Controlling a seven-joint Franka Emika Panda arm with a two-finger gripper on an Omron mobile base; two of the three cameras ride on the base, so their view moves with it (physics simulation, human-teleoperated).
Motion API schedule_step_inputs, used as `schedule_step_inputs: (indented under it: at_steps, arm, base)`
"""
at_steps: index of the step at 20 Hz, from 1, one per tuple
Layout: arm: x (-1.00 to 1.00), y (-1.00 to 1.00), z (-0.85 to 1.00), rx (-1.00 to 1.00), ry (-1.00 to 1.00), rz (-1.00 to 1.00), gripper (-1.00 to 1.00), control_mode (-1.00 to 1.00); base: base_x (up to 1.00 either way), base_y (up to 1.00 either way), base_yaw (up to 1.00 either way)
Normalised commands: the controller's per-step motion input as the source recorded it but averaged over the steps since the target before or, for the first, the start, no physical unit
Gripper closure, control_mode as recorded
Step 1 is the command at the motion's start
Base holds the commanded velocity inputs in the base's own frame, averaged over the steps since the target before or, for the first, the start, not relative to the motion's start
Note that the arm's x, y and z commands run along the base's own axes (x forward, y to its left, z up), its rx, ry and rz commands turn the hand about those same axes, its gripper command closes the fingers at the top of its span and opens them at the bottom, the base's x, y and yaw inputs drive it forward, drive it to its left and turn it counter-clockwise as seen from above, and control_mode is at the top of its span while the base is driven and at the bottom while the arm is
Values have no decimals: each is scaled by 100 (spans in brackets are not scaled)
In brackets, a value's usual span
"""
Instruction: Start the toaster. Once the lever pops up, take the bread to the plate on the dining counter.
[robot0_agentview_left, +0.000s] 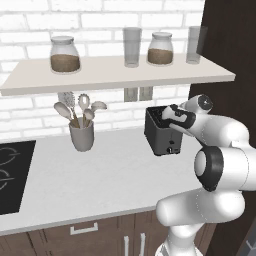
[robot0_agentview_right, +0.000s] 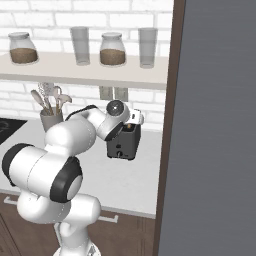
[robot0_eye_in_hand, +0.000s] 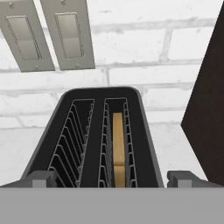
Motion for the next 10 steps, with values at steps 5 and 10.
schedule_step_inputs:
  at_steps: [5, 10]
  arm:
    - [0, 0, 0, 0, 0, 0, -100, -100]
    - [0, 0, 0, 0, 0, 0, -100, -100]
  base:
    - [0, 0, 0]
    - [0, 0, 0]
